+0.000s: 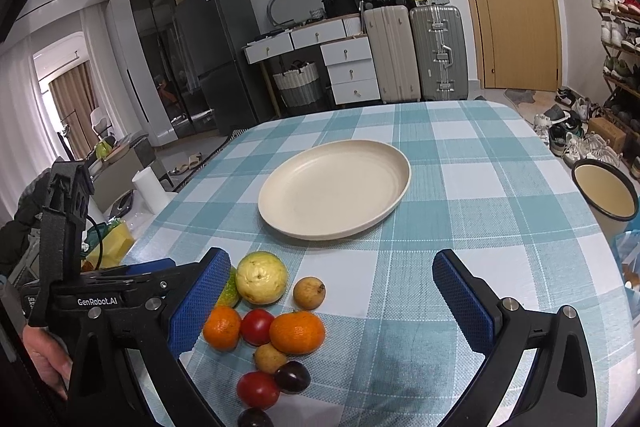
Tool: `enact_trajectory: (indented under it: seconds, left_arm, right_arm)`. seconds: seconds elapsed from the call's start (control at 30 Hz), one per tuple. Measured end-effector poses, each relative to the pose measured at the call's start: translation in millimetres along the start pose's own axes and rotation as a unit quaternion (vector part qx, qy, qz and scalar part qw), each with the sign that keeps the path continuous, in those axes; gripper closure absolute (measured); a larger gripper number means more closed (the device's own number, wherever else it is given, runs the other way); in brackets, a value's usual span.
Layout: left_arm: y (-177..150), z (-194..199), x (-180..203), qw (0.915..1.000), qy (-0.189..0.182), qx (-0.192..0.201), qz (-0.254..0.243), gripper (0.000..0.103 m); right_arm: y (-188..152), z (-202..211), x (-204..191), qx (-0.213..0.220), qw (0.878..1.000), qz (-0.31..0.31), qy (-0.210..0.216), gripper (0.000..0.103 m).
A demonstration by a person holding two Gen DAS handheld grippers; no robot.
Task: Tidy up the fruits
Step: 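Grasp a green citrus with the left gripper while the right gripper grasps another green citrus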
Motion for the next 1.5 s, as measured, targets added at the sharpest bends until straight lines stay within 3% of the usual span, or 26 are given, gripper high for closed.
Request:
enact_trajectory:
  seconds: [0.23, 0.57, 0.73, 1.17, 1.5]
  left_arm:
    - [-1.0, -14.2, -6.4, 0.9978, -0.056, -0.027, 0.024, 0.018]
    - [2.9, -38.8, -15.3, 0.9892, -0.125, -0.062, 0.044, 0.058]
    - [7.4, -44.0, -18.9, 0.9842, -0.154, -0.065, 0.058, 0.058]
    - [9.3, -30.2, -21.0, 0.9840, -0.160, -0.040, 0.067, 0.058]
    - [21.2, 3.0, -56.3, 0.9850, -0.153, -0.008, 0.079, 0.058]
  right_arm:
    - [-0.5, -14.4, 1.6, -0.011, 1.000, 0.002, 0.002, 0.000]
    - [0.3, -30.9, 1.7, -0.029, 0.999, -0.002, 0.017, 0.000]
    - [1.4, -36.0, -1.6, -0.038, 0.999, 0.001, 0.023, 0.000]
    - [4.2, -47.2, -22.9, -0.057, 0.997, 0.029, 0.053, 0.000]
    - [-3.7, -75.8, -57.5, -0.114, 0.987, 0.093, 0.059, 0.000]
Point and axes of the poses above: each gripper's, at about its wrist camera, not at the fingertips, and z roughly against the way its jaws point, x to its right, y to its top, the point moved 6 cm from there along -z, roughly the way its jaws point, and after that the axes turned 4 degrees about -x, right-handed, at the moved point
